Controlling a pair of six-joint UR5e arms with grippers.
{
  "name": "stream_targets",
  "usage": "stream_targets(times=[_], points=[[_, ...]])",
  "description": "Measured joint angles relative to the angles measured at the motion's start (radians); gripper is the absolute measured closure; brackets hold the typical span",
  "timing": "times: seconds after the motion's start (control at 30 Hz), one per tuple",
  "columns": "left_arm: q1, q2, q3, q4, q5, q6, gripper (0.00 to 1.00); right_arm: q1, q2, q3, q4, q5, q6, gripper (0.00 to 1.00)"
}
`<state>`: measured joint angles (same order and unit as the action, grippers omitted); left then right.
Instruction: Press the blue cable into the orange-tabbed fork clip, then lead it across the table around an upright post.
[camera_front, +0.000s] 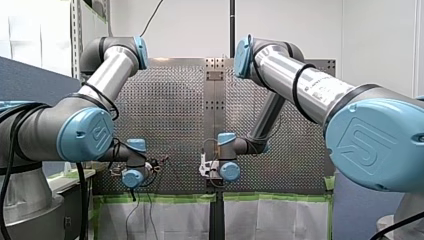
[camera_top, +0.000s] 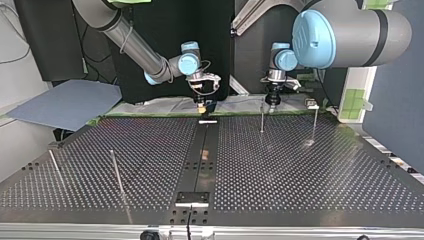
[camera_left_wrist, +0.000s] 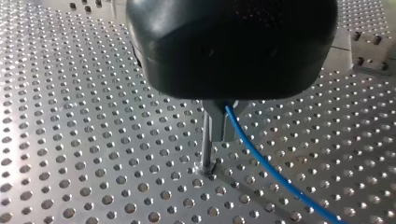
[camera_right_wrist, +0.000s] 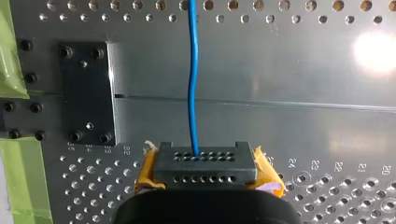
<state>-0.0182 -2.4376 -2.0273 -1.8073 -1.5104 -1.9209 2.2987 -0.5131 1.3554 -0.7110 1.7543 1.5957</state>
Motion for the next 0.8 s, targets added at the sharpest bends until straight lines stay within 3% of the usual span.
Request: stream_targets(times=[0.37, 0.6, 0.67, 0.7, 0.73, 0.77, 0.8], points=[[0.027, 0.000, 0.057, -0.088, 0.031, -0.060, 1.00, -0.022, 0.000, -0.016, 0.001, -0.001, 0.004, 1.00], [0.043, 0.000, 0.059, -0.150, 0.042, -0.042, 0.97, -0.026, 0.000, -0.025, 0.003, -0.001, 0.005, 1.00], [0.045, 0.000, 0.059, -0.165, 0.049, -0.029, 0.75, -0.026, 0.000, -0.025, 0.005, -0.001, 0.005, 1.00], [0.047, 0.000, 0.059, -0.176, 0.053, -0.019, 0.75, -0.026, 0.000, -0.025, 0.006, -0.001, 0.005, 1.00], [0.049, 0.000, 0.060, -0.183, 0.057, -0.012, 0.49, -0.026, 0.000, -0.025, 0.006, -0.001, 0.005, 1.00], [0.050, 0.000, 0.060, -0.192, 0.062, -0.004, 0.32, -0.026, 0.000, -0.025, 0.006, -0.001, 0.005, 1.00], [0.053, 0.000, 0.060, -0.203, 0.069, 0.007, 0.32, -0.026, 0.000, -0.025, 0.006, -0.001, 0.005, 1.00]])
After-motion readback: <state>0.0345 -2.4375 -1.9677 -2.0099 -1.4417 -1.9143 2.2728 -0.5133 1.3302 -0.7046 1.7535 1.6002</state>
